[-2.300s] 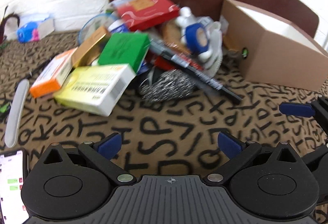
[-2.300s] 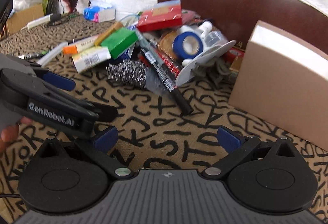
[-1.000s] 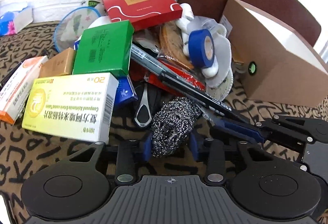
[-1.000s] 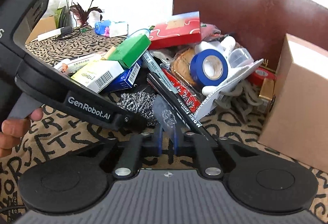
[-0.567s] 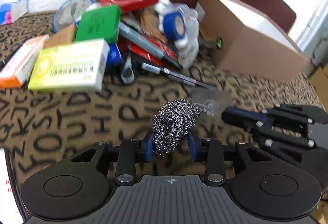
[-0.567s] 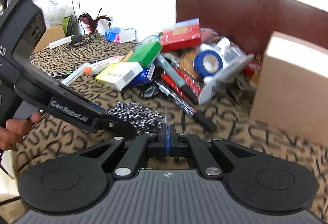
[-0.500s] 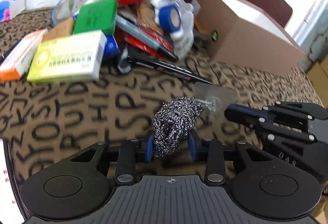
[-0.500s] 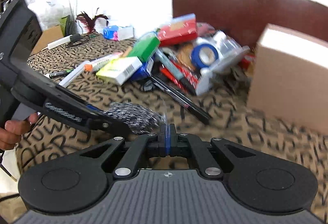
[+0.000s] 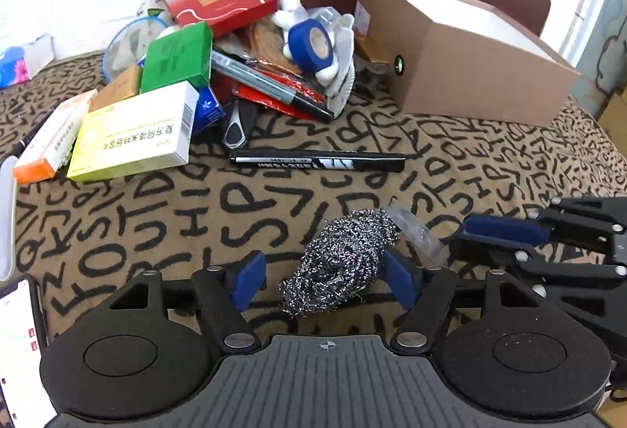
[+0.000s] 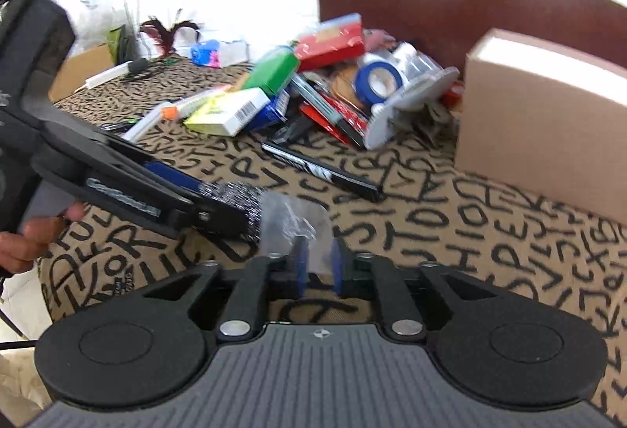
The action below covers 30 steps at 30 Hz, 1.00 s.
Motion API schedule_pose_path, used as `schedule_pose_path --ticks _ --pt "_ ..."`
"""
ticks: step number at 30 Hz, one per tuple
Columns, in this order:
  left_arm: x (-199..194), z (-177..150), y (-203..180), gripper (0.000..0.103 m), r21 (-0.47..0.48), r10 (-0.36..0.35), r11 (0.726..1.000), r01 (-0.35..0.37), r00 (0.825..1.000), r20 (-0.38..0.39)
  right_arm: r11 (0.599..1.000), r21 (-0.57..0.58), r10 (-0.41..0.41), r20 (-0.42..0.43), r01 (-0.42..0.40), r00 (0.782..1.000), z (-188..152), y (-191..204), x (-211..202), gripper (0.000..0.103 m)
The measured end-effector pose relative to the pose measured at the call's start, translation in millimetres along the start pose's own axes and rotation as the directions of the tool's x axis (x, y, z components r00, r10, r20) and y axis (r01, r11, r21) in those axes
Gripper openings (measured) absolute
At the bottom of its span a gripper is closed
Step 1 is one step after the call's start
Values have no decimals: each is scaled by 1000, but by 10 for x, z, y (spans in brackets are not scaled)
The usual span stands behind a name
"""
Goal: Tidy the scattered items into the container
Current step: 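Hold the steel wool in the left gripper, raising it off the table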
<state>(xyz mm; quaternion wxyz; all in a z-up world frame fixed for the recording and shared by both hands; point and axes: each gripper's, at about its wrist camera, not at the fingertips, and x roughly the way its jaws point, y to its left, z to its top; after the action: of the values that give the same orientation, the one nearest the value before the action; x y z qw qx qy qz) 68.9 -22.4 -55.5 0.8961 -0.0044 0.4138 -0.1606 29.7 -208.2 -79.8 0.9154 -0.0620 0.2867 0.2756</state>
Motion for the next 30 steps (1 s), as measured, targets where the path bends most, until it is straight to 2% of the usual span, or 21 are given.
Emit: schedule_pose_path --ticks 1,3,7,8,9,10,11,13,14,16,20,24,28,30 --pt "5 10 7 79 -3 -7 1000 7 1000 -2 1000 -12 5 7 -5 1000 9 16 -17 42" --pt "28 18 2 79 -1 -17 1000 17 1000 -6 999 -45 18 7 -18 1000 16 60 -38 48" --pt "112 12 -17 75 10 -17 1000 17 1000 -25 995 -90 36 -28 -38 999 -9 147 28 48" --pt "128 9 -10 69 8 -22 1000 23 999 -32 994 -103 29 -37 -32 999 -20 169 66 48" --pt "135 5 -4 57 8 -32 999 32 999 -35 993 -118 18 -43 -23 999 -28 190 108 48" --pt "135 1 -2 54 11 -37 999 38 999 -36 991 -131 9 -46 -15 999 -35 205 147 47" --pt "128 2 -5 51 17 -38 999 39 999 -35 991 -136 0 -47 -6 999 -33 209 182 45" --pt "127 3 -12 49 25 -42 999 43 999 -33 991 -131 -12 -50 5 999 -10 186 250 25" --pt "128 4 -12 47 26 -44 999 45 998 -34 992 -125 -12 -53 5 999 9 169 281 23" --pt "132 0 -23 43 36 -52 998 53 998 -34 992 -124 -6 -55 -1 998 40 158 328 9" --pt "124 -17 -87 36 81 -57 995 60 998 -32 995 -100 -14 -42 9 999 115 140 405 2" --pt "131 -23 -84 36 83 -69 994 72 997 -37 1000 1 15 -26 -15 1000 198 36 484 1" --pt "129 -21 -81 37 76 -67 995 70 997 -38 998 56 40 -20 -38 999 247 -7 544 0" --pt "130 -21 -76 41 69 -58 996 61 998 -33 998 51 49 -17 -48 999 256 1 526 0"
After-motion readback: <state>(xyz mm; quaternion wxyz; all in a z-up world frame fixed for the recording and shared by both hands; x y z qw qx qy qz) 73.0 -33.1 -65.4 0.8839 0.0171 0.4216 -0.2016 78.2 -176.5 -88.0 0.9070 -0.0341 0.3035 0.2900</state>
